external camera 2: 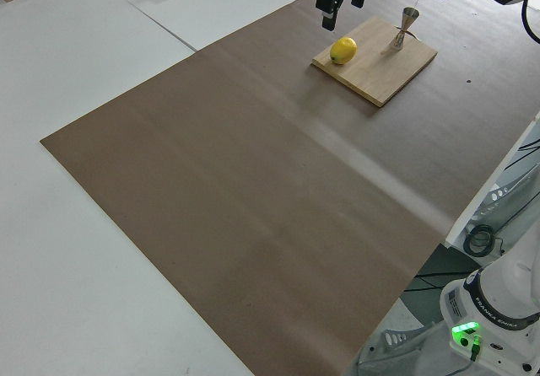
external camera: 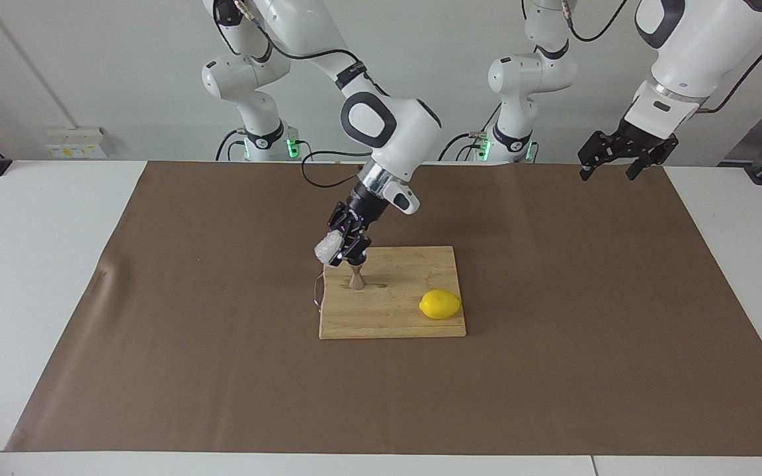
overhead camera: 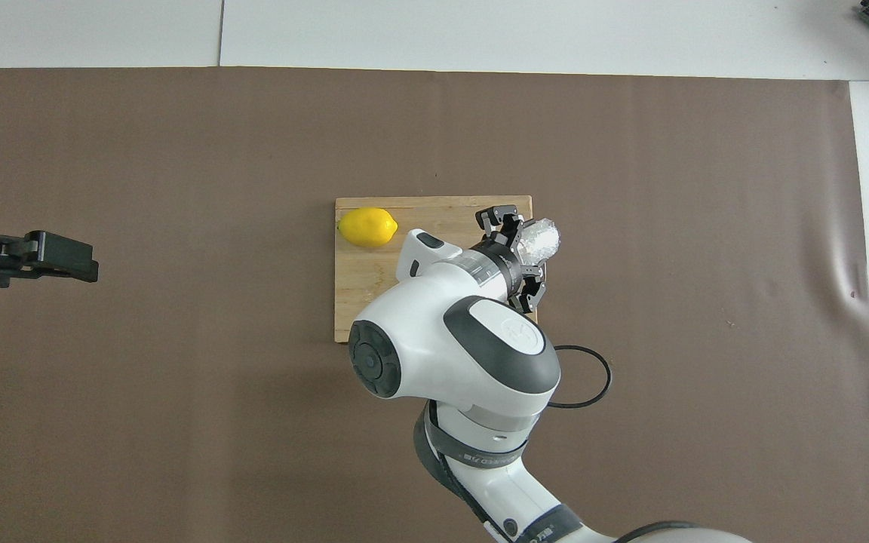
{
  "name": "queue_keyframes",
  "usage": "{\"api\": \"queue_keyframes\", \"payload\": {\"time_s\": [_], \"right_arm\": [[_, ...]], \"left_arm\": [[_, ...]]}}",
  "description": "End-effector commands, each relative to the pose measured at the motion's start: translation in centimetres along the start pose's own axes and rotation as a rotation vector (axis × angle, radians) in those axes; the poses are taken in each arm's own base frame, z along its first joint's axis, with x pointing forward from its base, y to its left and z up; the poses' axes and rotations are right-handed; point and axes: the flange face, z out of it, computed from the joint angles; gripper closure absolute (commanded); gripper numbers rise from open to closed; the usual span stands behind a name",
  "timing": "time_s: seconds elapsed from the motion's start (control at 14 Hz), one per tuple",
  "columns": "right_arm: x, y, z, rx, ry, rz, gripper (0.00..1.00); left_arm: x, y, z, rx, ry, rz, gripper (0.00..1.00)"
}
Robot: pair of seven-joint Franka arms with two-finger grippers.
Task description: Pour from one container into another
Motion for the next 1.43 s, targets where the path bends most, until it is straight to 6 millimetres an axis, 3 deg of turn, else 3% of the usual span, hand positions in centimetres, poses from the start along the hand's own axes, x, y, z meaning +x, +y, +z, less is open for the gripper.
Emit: {"api": "queue_keyframes", "payload": {"time_s": [0.0,0.57,1.0,1.36], "right_arm": [[-0.1,-0.7,0.0,-0.031,-0.012,-0.001,1.0],[0.5,-1.4,-0.1,-0.072,-0.025,-0.027,1.0],[1.4,-3.8,0.4,-0.114,-0.08,-0.073,1.0],[2.4,-4.7,0.8,-0.148,-0.114,-0.075,1.0]], "left_arm": [[0.0,-0.2,-0.2,-0.01,-0.013,-0.005,0.0],[0.0,-0.2,-0.2,-0.01,-0.013,-0.005,0.0],[0.0,-0.2,-0.2,-0.01,-0.013,-0.005,0.0],[0.0,-0.2,-0.2,-0.01,-0.013,-0.003,0.0]]}}
